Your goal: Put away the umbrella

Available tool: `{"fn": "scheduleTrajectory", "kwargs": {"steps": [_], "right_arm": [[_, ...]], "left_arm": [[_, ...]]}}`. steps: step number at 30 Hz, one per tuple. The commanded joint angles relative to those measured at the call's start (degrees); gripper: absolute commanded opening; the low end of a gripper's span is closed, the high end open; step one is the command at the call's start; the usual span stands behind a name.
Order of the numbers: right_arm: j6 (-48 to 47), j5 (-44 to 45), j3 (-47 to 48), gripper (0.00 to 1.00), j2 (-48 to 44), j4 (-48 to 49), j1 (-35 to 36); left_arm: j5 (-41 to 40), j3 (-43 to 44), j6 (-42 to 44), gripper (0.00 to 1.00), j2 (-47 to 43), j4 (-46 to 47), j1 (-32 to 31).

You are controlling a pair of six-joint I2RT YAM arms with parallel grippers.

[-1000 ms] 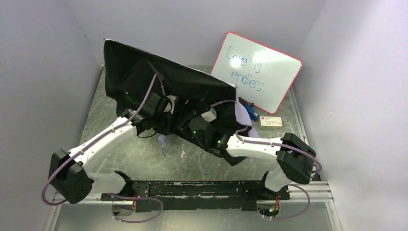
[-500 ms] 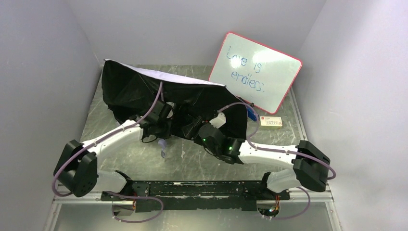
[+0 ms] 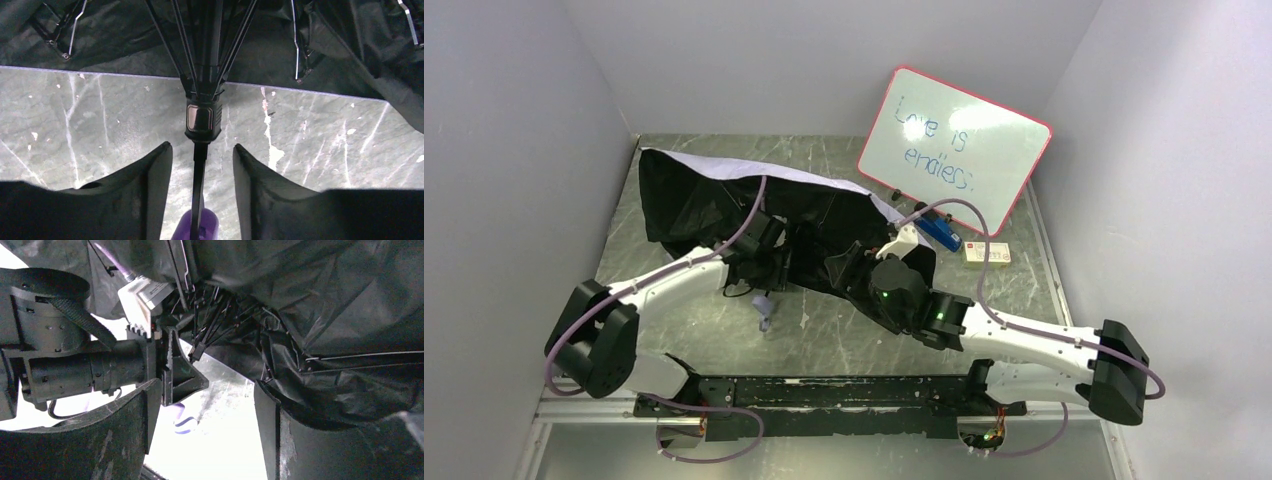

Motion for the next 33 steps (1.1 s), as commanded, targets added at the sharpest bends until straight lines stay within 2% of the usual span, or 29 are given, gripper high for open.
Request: {"fn": "scheduleTrajectory", "kwargs": {"steps": [1, 9, 13, 16, 20, 25, 27, 30, 33], "right_arm": [[-7.2, 3.8, 2.8, 0.7, -3.0, -3.4, 0.2], [-11.9, 3.5, 5.2, 0.7, -8.7, -8.4, 0.2], [-15.8, 1.5, 5.1, 0.68, -12.0, -6.5, 0.1], [-17.7, 0.1, 7.2, 0.63, -11.8, -6.4, 0.0], [-21.0, -2.9, 12.9, 0.63, -10.1, -7.8, 0.0], [-23.5, -4.9, 17.5, 0.63, -10.5, -9.0, 0.1], [-24.5, -6.5, 19.7, 0.63, -10.5, -10.0, 0.0], [-25.8, -8.7, 23.5, 0.63, -10.5, -11.8, 0.1], [-27.3, -9.1, 26.7, 0.62, -11.0, -12.6, 0.1]], "left_arm": [[-1.3, -0.1, -0.2, 0.54, -4.2, -1.4, 0.2], [0.5, 0.5, 1.4, 0.62, -12.2, -6.0, 0.2], [-0.7, 1.5, 2.4, 0.62, -15.6, -7.8, 0.2], [-2.8, 3.5, 2.7, 0.52, -17.1, -9.0, 0.2], [-6.5, 6.6, 2.7, 0.37, -18.5, -9.9, 0.2], [-10.1, 10.7, 3.6, 0.34, -20.2, -11.2, 0.2], [-10.7, 12.0, 4.0, 0.29, -20.6, -11.9, 0.2], [-8.6, 13.9, 5.1, 0.18, -21.7, -12.0, 0.2], [-2.6, 15.1, 9.0, 0.06, -24.7, -9.8, 0.2]]}}
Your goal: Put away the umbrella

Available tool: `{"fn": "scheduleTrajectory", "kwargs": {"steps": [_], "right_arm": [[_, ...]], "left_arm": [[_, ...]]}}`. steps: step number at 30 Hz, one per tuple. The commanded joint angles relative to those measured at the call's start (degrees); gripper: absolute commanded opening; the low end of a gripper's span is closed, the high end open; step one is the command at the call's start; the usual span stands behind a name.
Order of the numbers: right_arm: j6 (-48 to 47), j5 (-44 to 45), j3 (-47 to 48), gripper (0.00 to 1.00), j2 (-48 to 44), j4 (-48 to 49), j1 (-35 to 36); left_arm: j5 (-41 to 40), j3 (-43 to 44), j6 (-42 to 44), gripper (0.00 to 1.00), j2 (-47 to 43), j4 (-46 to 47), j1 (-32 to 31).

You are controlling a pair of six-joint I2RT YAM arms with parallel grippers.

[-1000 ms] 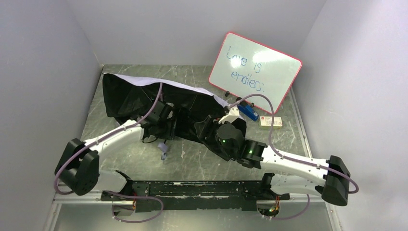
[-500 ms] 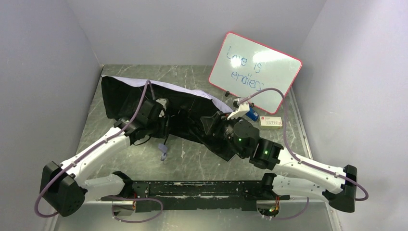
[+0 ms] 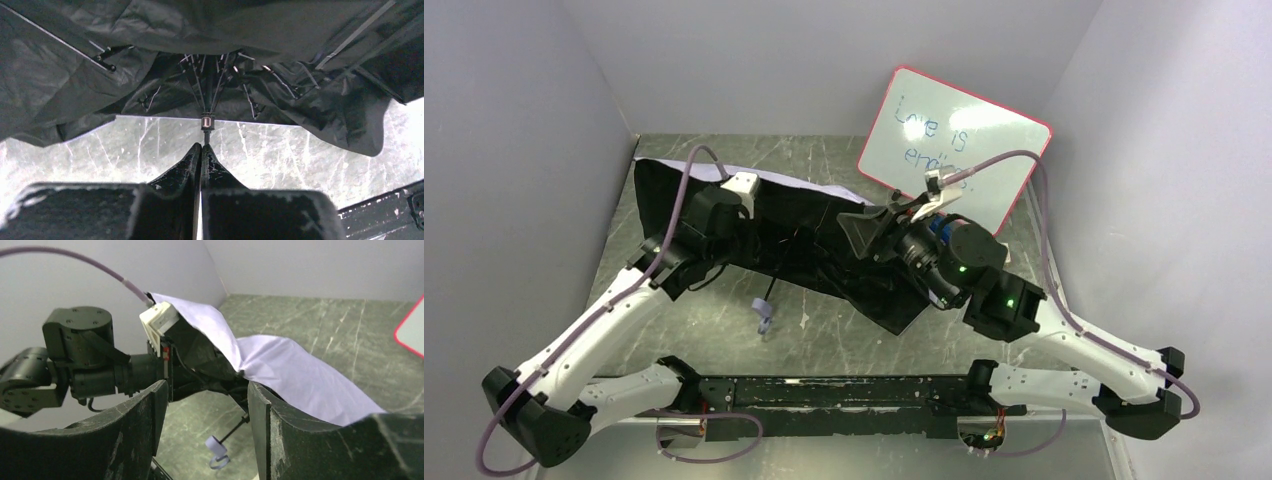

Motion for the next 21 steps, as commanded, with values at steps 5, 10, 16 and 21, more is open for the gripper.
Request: {"fn": "scheduleTrajectory", "kwargs": {"steps": [5, 10, 16, 21], "right_arm": [[-6.0, -1.2, 8.7, 0.57, -0.8, -2.9, 0.1], [-4.9, 2.0, 13.6, 0.44, 3.5, -5.8, 0.0], [-0.1, -0.3, 22.6, 0.33, 14.3, -17.2, -4.4], [4.1, -17.5, 23.1, 0.32, 19.4, -19.5, -14.8]], "left_arm": [[10.4, 2.6, 10.0, 0.05, -12.9, 8.1, 0.2], [9.9, 8.8, 11.4, 0.05, -13.2, 6.1, 0.2], [8.4, 15.7, 9.1, 0.05, -9.1, 5.1, 0.2], [-2.9, 24.1, 7.8, 0.05, -1.1, -0.4, 0.2]]}}
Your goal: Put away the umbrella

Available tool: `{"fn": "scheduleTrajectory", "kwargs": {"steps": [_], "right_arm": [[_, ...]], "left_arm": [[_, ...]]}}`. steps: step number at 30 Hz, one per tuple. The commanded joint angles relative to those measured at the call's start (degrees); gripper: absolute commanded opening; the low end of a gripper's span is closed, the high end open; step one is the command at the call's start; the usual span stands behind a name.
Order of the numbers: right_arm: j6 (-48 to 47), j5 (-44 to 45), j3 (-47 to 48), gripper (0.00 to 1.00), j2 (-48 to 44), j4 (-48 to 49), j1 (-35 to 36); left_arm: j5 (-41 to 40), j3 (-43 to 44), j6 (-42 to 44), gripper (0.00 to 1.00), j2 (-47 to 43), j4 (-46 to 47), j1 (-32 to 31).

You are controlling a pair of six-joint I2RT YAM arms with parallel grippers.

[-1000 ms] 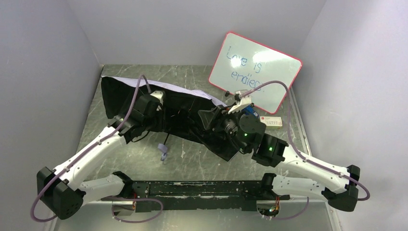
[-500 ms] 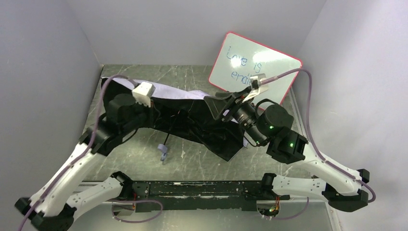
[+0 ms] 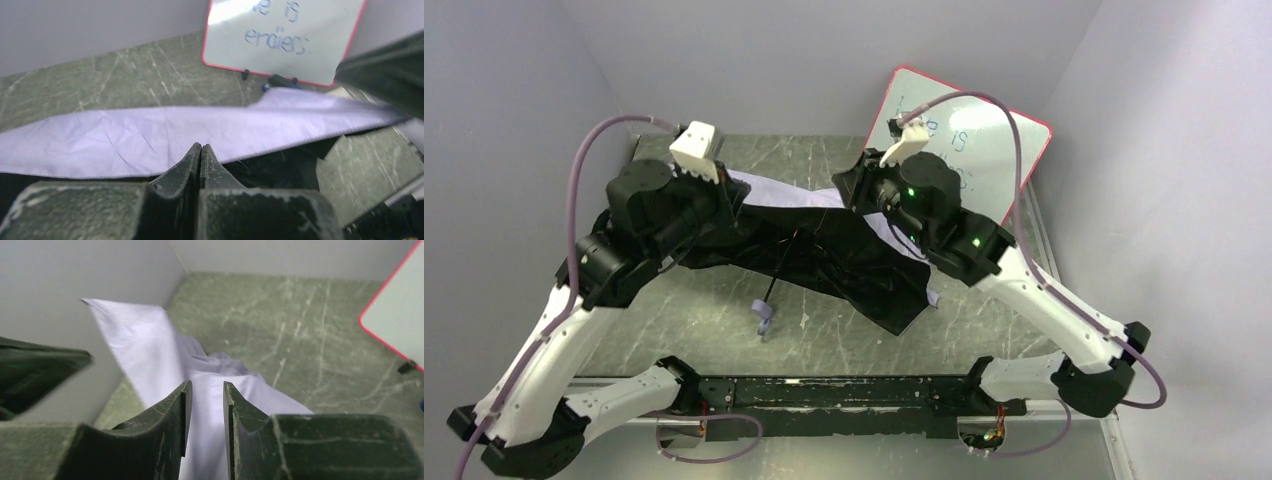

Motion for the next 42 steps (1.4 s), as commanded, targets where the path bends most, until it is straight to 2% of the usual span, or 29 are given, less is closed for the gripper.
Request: {"fn": "scheduleTrajectory", "kwargs": {"steps": [1, 4, 7, 13, 20, 25, 32, 38, 42], "right_arm": [[4.1, -14.3, 0.0, 0.32, 2.8, -5.9, -6.9], [4.8, -17.9, -2.5, 0.3, 4.1, -5.9, -8.2], [6.4, -22.0, -7.3, 0.28, 4.9, -2.9, -8.7], [9.3, -26.3, -16.7, 0.25, 7.9, 6.4, -8.9], [9.1, -22.6, -22.5, 0.25, 12.2, 12.7, -9.2], [7.6, -20.3, -22.4, 0.27, 16.4, 15.8, -9.8], [6.8, -19.8, -21.2, 0.28, 24.0, 20.0, -10.6], [7.6, -19.6, -19.2, 0.3, 29.8, 23.4, -12.3], [7.1, -20.1, -16.5, 0.32, 35.2, 23.5, -12.6]], "left_arm": [[-12.2, 8.0, -1.5, 0.05, 7.3, -6.6, 0.2], [-19.9, 10.7, -1.7, 0.05, 11.9, -11.8, 0.3], [-22.2, 8.5, -0.8, 0.05, 13.4, -12.4, 0.5], [-16.9, 1.7, -1.5, 0.05, 13.8, -8.7, 1.1], [-10.1, -8.5, -3.0, 0.05, 14.5, -2.2, 1.4], [-4.9, -17.3, -6.3, 0.05, 14.5, 4.2, 1.5], [-5.1, -23.2, -8.4, 0.05, 16.6, 11.3, 1.4], [-4.5, -23.5, -8.2, 0.05, 23.3, 18.7, 1.9], [-3.5, -21.3, -7.8, 0.05, 28.0, 20.1, 2.5]]}}
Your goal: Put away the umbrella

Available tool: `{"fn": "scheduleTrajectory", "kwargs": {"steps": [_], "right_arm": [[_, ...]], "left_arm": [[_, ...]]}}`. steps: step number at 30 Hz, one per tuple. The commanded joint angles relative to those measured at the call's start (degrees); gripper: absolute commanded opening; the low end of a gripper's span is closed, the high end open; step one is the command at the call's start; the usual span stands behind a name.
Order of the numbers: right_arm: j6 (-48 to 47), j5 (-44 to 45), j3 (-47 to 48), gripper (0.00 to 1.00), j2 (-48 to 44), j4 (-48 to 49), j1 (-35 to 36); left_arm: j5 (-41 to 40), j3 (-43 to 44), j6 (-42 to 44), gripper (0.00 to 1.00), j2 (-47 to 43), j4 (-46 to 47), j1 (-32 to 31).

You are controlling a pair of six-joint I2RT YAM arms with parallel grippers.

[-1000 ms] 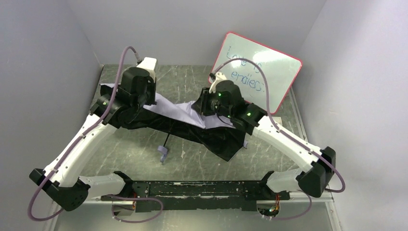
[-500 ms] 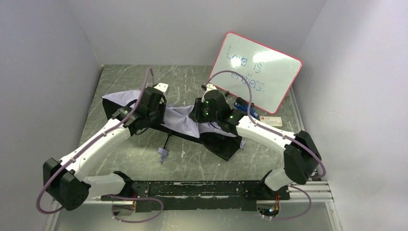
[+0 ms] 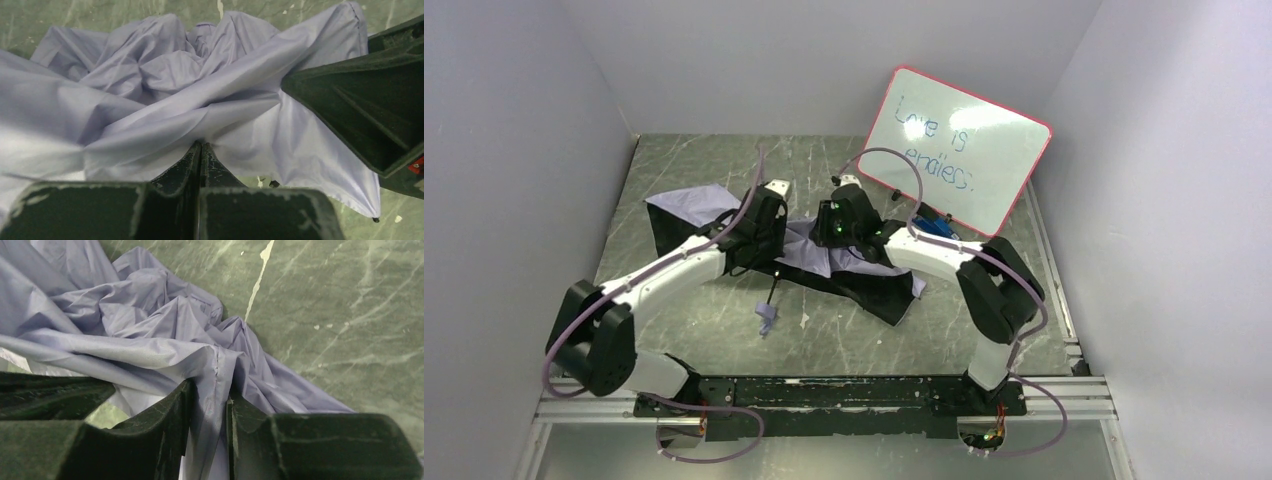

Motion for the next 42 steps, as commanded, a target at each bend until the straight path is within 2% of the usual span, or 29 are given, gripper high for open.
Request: {"fn": "scheduleTrajectory", "kwargs": {"steps": [1, 5, 6, 10, 12, 13, 16, 18, 23, 26, 28, 30, 32, 35, 39, 42], "right_arm": [[-0.9, 0.1, 3.3, 0.33, 5.7, 1.9, -0.7], [-1.2, 0.8, 4.1, 0.34, 9.9, 2.5, -1.1], [-1.3, 0.9, 4.4, 0.35, 10.5, 2.5, -1.3], [-1.4, 0.2, 5.2, 0.38, 12.7, 2.9, -2.4], [-1.6, -0.4, 5.9, 0.4, 13.4, 2.7, -2.6], [-1.6, -0.5, 6.2, 0.41, 13.5, 2.5, -2.6], [-1.8, -2.1, 6.7, 0.43, 13.6, 2.0, -2.6], [-2.2, -2.9, 7.1, 0.45, 13.4, 1.5, -2.6], [-3.2, -3.6, 7.2, 0.47, 12.9, 0.6, -2.6], [-3.3, -3.9, 6.5, 0.47, 12.2, 0.7, -2.6], [-3.2, -4.4, 6.1, 0.47, 12.0, 1.0, -2.6], [-2.8, -4.9, 5.6, 0.47, 11.8, 1.5, -2.6], [-2.3, -5.5, 5.1, 0.48, 11.6, 2.1, -2.6], [-1.2, -6.6, 4.4, 0.47, 11.5, 3.2, -2.6], [0.5, -8.8, 3.6, 0.47, 11.5, 4.9, -2.5], [1.6, -10.5, 3.0, 0.47, 11.6, 6.0, -2.4]], "left_arm": [[2.4, 3.2, -0.1, 0.05, 3.7, 4.9, 1.1], [0.5, 8.9, 2.6, 0.05, 1.2, -0.1, 2.1], [0.2, 10.3, 3.5, 0.1, -0.2, -1.0, 2.9], [-1.7, 15.8, 7.1, 0.45, -3.4, -5.1, 10.3], [-7.8, 17.7, 7.5, 0.57, -2.8, -7.9, 13.1], [-10.9, 18.2, 7.3, 0.67, -2.2, -9.0, 14.2], [-12.3, 19.1, 5.7, 0.82, 0.6, -11.5, 18.7], [-11.6, 19.1, 5.7, 0.86, 2.2, -11.5, 21.0], [-20.9, 19.5, 6.3, 0.83, 5.5, -11.3, 22.0], [-25.8, 20.2, 5.8, 0.75, 8.8, -12.0, 22.0], [-25.3, 20.0, 5.7, 0.68, 11.1, -11.3, 22.0], [-22.8, 20.5, 4.9, 0.6, 14.1, -12.0, 22.0], [-17.7, 20.2, 4.6, 0.44, 16.5, -11.7, 21.9], [-9.5, 18.0, 4.1, 0.32, 18.7, -9.7, 21.8], [-0.1, 14.2, 2.6, 0.26, 19.8, -5.7, 19.7], [3.6, 12.3, 1.2, 0.24, 20.6, -2.7, 16.0]]}}
